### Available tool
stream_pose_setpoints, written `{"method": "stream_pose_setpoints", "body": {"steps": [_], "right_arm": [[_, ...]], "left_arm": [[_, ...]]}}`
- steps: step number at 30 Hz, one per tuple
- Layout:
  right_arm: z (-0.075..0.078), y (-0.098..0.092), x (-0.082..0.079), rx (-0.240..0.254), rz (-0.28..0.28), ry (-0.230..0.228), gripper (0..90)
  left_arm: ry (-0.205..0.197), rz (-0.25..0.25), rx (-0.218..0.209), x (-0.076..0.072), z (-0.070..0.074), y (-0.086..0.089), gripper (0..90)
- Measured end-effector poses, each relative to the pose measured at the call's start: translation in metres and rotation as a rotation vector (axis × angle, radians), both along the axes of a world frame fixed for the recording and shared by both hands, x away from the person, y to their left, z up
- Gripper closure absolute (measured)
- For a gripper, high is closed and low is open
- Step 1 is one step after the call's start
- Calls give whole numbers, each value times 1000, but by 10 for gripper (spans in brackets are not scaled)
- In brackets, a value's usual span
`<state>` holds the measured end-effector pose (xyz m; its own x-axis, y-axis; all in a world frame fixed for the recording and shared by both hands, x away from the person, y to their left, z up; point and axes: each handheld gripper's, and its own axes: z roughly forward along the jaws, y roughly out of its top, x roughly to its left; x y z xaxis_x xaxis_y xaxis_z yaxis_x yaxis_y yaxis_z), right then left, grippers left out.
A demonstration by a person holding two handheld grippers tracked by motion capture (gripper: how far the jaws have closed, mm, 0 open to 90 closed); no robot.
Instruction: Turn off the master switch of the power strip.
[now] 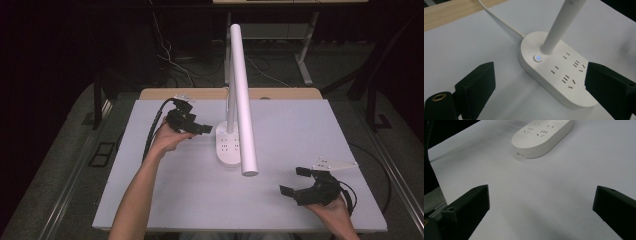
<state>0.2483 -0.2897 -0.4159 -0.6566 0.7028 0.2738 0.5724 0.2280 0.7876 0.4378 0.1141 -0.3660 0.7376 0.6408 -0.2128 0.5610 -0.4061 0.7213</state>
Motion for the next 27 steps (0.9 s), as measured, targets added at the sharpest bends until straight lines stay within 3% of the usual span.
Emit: {"method": "stream_pose_setpoints", "body": {"steps": [17, 27], "right_arm": [[0, 0, 0, -1, -2, 2, 1], [0, -1, 0, 2, -6, 0, 1]], "left_arm": [[21, -64, 26, 15, -12, -18, 295], [15, -58, -5, 20, -14, -26, 562]]}}
